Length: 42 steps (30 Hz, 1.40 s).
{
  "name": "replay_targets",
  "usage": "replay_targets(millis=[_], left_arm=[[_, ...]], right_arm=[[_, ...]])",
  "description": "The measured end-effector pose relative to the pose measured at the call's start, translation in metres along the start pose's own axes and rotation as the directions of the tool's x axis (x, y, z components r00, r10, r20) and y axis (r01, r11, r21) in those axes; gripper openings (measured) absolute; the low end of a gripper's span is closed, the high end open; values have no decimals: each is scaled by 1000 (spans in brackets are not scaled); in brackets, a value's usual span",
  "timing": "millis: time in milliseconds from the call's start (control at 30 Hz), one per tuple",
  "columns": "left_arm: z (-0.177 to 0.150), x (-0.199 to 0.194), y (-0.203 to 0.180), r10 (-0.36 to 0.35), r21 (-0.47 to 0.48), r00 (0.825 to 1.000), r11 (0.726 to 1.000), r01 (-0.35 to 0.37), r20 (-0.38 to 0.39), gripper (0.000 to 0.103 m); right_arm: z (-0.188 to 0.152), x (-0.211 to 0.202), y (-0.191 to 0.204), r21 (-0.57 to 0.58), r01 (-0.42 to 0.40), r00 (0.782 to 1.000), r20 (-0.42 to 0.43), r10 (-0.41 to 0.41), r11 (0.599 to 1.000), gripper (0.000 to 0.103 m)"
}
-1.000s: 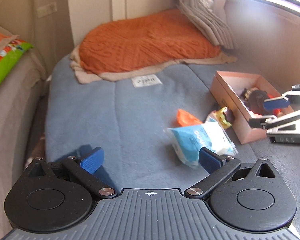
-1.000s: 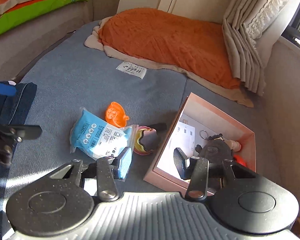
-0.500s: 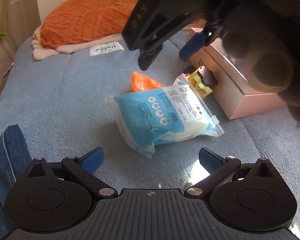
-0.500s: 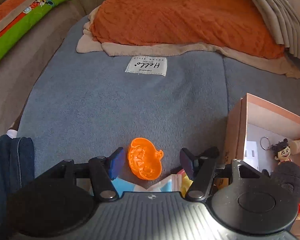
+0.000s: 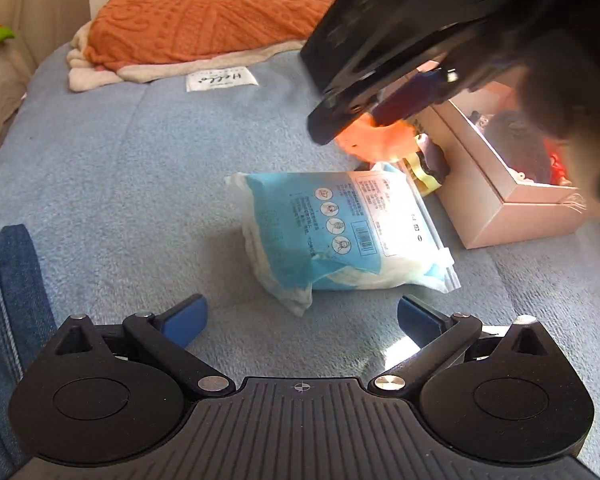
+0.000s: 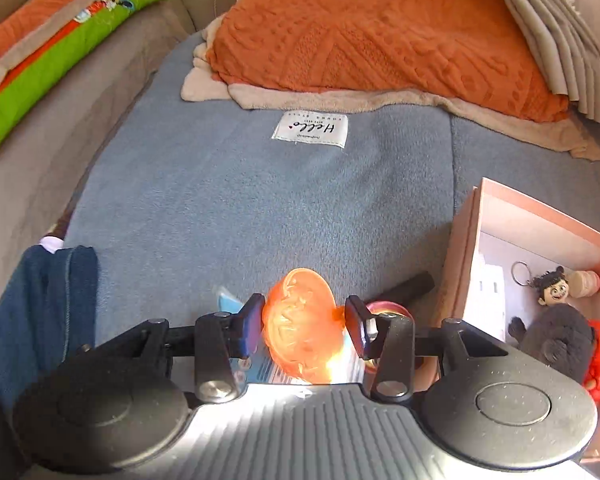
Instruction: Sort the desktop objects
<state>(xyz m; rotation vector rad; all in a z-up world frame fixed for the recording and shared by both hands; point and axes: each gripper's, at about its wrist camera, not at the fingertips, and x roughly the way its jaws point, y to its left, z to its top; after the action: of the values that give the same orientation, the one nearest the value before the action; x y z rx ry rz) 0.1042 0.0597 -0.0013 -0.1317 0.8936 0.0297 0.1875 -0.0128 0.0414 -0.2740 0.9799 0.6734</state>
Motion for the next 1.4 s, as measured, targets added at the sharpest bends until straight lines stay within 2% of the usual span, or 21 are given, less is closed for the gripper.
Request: replay_targets(millis=[100, 167, 300, 367, 433, 500, 567, 700, 767, 867, 933, 1000, 1033, 1100, 1167, 1233, 1267, 1333, 1400], left_arm=[[1, 0, -1, 3, -1, 1000, 1000, -3, 17, 103], [0, 0, -2, 4, 5, 999, 1000, -5, 35, 103], [-2, -4, -13, 3, 50, 995, 999, -8, 100, 103], [2, -5, -17, -11, 57, 993, 998, 5, 114, 103], [10, -3, -23, -14, 63, 993, 998, 6, 119, 103], [15, 1, -33, 32, 83, 992, 996, -42, 124, 103], [21, 9, -41, 74, 94, 990, 992, -85, 116, 103], [25, 15, -43, 102, 91, 988, 989, -113, 116, 103], [23, 10, -43, 87, 104, 989, 990, -100, 120, 94], [17, -3, -43, 74, 168, 989, 981, -95, 125, 86], [10, -15, -41, 64, 196, 991, 977, -86, 117, 73], [2, -28, -36, 32, 203, 997, 978, -45, 68, 51], [-4, -35, -32, -10, 191, 1000, 982, 8, 13, 51], [-21, -43, -25, -110, 156, 989, 980, 124, -94, 54], [-33, -50, -25, -124, 161, 987, 977, 139, -99, 63], [-32, -56, -27, -103, 179, 994, 978, 107, -27, 88], [-27, -59, -27, -91, 181, 995, 980, 83, 33, 93], [-14, -58, -31, -99, 220, 990, 973, 74, 102, 98], [-1, -48, -39, -100, 313, 983, 949, 47, 155, 101]], right_arm=[[-40, -51, -14, 26, -8, 999, 36, 7, 1000, 44], [-76, -72, -25, 51, 23, 999, 24, -24, 998, 44], [-145, -80, -35, 43, 145, 989, -38, -144, 988, 44], [-174, -77, -40, 56, 180, 982, -65, -177, 982, 44], [-192, -73, -46, 95, 201, 978, -76, -194, 975, 46], [-199, -72, -46, 114, 212, 977, -64, -206, 971, 52], [-199, -74, -40, 86, 216, 976, -29, -215, 973, 55], [-197, -84, -33, 58, 190, 981, 36, -192, 980, 64], [-197, -83, -35, 64, 181, 982, 35, -184, 981, 64], [-198, -79, -36, 70, 195, 980, 24, -197, 978, 64], [-198, -79, -37, 70, 199, 979, 23, -201, 978, 64], [-197, -79, -37, 69, 196, 980, 26, -199, 978, 64], [-197, -79, -37, 68, 196, 980, 28, -198, 978, 64], [-196, -77, -36, 65, 196, 980, 23, -198, 978, 64], [-195, -74, -35, 57, 206, 978, 16, -207, 977, 64], [-194, -70, -34, 55, 207, 978, 2, -207, 977, 64], [-194, -69, -33, 54, 203, 979, -4, -203, 978, 64], [-194, -68, -31, 42, 211, 977, -8, -211, 977, 64], [-196, -68, -30, 26, 226, 974, -10, -226, 974, 64]])
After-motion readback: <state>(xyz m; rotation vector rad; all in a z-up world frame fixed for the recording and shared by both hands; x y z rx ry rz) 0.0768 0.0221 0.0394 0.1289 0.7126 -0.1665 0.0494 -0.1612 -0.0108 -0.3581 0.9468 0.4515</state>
